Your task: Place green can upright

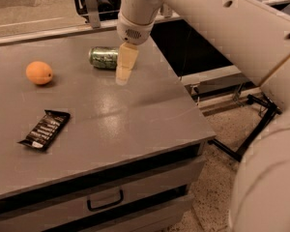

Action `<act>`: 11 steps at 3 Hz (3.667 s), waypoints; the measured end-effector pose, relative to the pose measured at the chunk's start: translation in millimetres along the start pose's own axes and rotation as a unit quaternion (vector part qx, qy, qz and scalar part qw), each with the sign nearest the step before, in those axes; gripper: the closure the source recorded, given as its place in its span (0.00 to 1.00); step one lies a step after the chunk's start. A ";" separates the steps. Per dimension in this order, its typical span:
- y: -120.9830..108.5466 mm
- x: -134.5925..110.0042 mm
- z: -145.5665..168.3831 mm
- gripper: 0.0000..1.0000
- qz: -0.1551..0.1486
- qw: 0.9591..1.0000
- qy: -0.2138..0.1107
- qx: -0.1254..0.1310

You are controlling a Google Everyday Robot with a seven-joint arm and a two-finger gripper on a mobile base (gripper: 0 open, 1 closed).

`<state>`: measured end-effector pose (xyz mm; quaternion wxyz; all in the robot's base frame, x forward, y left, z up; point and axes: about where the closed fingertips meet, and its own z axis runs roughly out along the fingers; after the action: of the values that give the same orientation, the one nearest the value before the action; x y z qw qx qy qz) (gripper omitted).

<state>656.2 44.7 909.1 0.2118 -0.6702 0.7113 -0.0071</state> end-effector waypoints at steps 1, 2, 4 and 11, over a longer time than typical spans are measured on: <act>-11.4 -10.6 19.9 0.00 0.008 1.000 0.009 -0.014; -27.3 -19.8 37.8 0.00 0.028 0.999 0.010 -0.023; -43.0 -51.8 74.7 0.00 0.023 0.998 0.011 -0.051; -52.0 -160.7 -0.3 1.00 0.024 0.966 -0.242 -0.088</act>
Offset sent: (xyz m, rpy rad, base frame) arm 0.0641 0.0392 -0.0256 0.0164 0.0924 -0.0862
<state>707.5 193.0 971.6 0.3179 -0.6504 0.6529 0.2228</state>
